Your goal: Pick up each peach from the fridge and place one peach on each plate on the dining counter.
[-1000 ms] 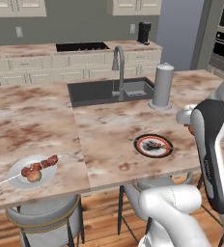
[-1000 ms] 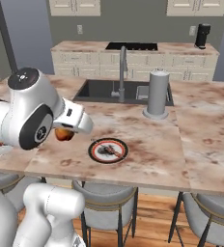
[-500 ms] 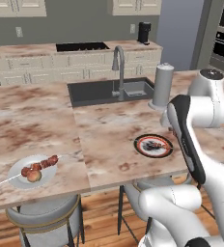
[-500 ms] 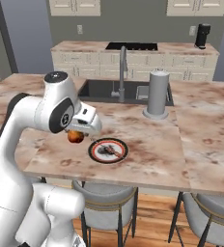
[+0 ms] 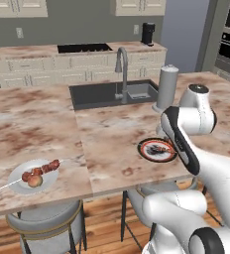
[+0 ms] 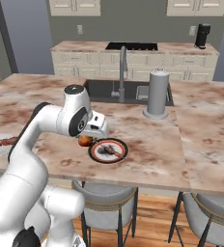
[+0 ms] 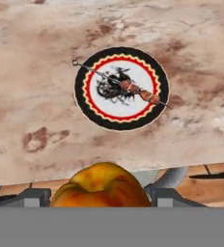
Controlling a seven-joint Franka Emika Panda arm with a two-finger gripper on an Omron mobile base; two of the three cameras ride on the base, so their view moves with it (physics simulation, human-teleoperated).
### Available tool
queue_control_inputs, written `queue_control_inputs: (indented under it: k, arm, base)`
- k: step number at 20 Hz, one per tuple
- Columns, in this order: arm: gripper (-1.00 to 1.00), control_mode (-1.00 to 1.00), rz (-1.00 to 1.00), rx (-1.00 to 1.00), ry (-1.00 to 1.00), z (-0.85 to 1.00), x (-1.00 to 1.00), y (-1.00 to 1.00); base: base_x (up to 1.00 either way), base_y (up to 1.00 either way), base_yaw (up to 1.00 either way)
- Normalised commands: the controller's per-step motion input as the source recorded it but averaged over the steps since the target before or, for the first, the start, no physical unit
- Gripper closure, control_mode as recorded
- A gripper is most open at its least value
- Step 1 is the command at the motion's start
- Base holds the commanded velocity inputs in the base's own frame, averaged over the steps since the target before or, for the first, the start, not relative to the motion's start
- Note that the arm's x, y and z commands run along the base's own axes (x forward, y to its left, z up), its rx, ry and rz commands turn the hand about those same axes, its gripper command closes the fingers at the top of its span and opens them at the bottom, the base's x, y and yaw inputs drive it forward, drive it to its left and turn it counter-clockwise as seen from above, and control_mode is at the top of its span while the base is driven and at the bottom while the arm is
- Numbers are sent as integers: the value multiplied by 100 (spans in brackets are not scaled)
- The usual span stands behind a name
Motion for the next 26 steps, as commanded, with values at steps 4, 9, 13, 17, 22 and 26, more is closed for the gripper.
queue_control_inputs:
  k: [4,9,13,17,22,26]
  arm:
    - [100,-100,1,4,1,-54,69,-14]
    - [100,-100,-1,3,2,-44,59,-9]
    - [100,-100,-12,0,4,-45,53,0]
    - [100,-100,-13,0,4,-42,31,-1]
    - [100,-100,-3,0,7,-39,29,0]
    - [100,-100,0,0,4,-29,26,0]
  base:
    - [0,0,0]
    - [0,0,0]
    - [0,0,0]
    - [0,0,0]
    - [0,0,0]
    - [0,0,0]
